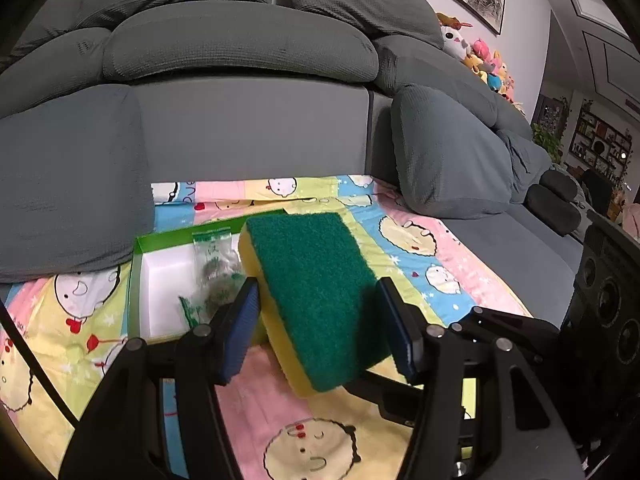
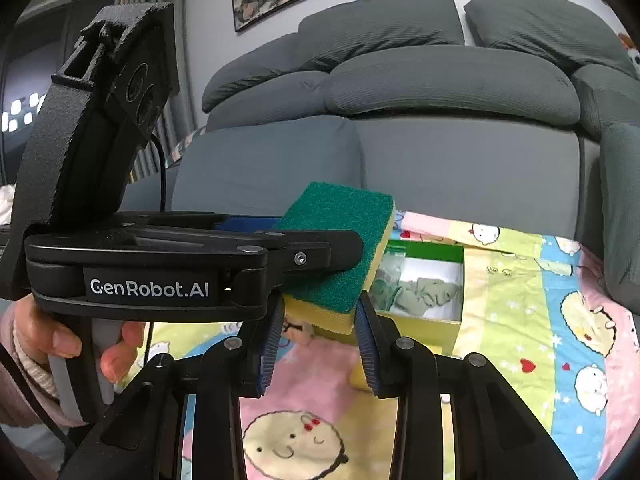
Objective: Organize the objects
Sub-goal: 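Lift the scouring sponge and carry it over the green box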
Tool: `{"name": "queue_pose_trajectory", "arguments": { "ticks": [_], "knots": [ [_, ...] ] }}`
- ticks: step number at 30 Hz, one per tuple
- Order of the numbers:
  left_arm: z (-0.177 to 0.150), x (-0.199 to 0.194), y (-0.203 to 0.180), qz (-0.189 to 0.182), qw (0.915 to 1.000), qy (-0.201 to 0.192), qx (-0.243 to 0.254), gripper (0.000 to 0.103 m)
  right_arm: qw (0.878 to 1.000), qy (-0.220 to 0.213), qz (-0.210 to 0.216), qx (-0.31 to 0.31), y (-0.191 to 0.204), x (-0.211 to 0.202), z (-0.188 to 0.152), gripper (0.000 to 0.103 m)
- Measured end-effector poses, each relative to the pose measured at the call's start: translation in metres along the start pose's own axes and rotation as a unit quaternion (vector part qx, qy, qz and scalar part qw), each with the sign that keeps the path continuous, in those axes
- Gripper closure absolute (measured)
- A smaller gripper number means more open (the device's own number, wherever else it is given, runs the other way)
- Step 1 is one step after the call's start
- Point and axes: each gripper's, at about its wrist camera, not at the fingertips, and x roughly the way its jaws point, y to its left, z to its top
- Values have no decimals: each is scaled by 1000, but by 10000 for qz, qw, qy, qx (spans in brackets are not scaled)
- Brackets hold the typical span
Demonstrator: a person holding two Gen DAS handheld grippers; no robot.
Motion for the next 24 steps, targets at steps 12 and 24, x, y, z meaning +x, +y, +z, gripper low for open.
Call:
{"name": "queue_pose_trajectory", "arguments": {
  "ticks": [12, 24],
  "knots": [
    [21, 39, 30, 13, 9999, -24, -169, 46, 10000, 72, -27, 14, -22, 38, 14, 66],
    [33, 96, 90, -118, 9966, 409, -709, 46, 9985, 535, 57, 30, -44, 112, 23, 66]
  ]
}}
